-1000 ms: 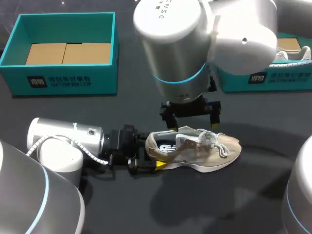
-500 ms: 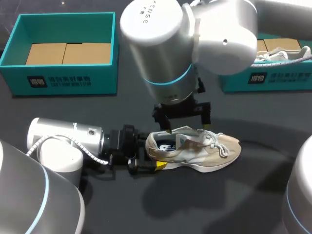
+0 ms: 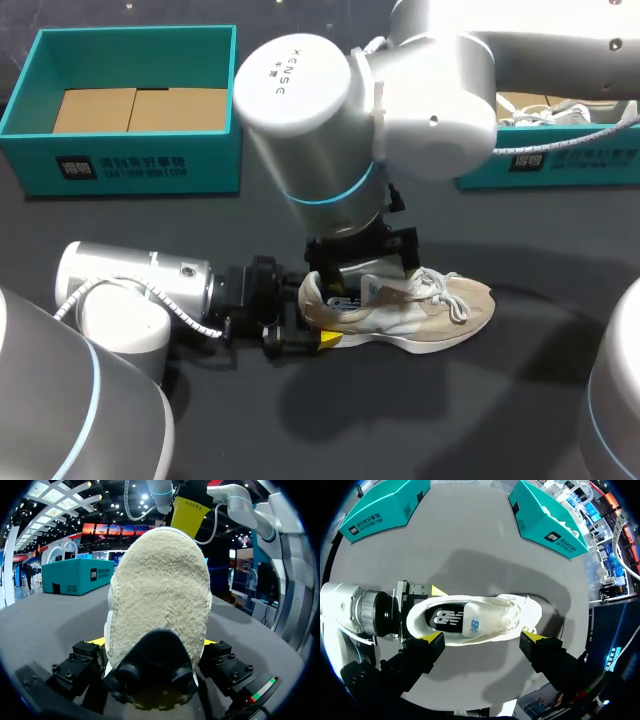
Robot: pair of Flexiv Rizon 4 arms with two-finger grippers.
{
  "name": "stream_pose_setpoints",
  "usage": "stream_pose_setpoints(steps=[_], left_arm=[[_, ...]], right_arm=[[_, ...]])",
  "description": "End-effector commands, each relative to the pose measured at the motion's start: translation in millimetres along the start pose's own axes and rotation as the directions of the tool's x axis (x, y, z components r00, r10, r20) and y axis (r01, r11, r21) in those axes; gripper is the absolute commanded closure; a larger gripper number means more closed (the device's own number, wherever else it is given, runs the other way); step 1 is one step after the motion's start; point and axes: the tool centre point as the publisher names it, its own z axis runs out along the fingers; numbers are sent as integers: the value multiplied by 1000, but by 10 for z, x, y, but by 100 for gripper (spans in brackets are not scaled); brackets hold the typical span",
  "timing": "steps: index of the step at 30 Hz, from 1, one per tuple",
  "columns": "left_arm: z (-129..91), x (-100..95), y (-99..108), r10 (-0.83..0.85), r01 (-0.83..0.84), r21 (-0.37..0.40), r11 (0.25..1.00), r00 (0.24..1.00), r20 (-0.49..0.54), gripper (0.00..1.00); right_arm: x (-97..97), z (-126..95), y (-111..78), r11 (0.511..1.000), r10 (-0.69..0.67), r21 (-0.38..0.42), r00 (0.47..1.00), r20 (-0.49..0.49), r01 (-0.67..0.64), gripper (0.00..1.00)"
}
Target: Take the shoe out of the shoebox, open the shoe tongue, remove and reinsert the insole, then place the shoe into the shoebox
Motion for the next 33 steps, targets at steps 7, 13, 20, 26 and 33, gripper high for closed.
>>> stream_pose_setpoints(steps=[7, 13, 20, 26, 33], left_arm=[[-11, 25, 15, 0, 0, -2, 1000, 1000, -1, 100], [-11, 25, 15, 0, 0, -2, 1000, 1000, -1, 100], [-11, 25, 15, 0, 0, -2, 1000, 1000, -1, 100], [-11, 25, 15, 0, 0, -2, 1000, 1000, -1, 100], [-11, 25, 15, 0, 0, -2, 1000, 1000, -1, 100]], right_arm=[[333, 220, -70, 969, 248, -50, 938, 244, -243, 0], [306, 310, -37, 960, 281, -82, 920, 272, -268, 0], [192, 396, -21, 945, 326, -111, 901, 287, -306, 0], [77, 488, -30, 935, 355, -118, 887, 295, -335, 0], [-67, 633, 1, 928, 374, -121, 879, 296, -354, 0]])
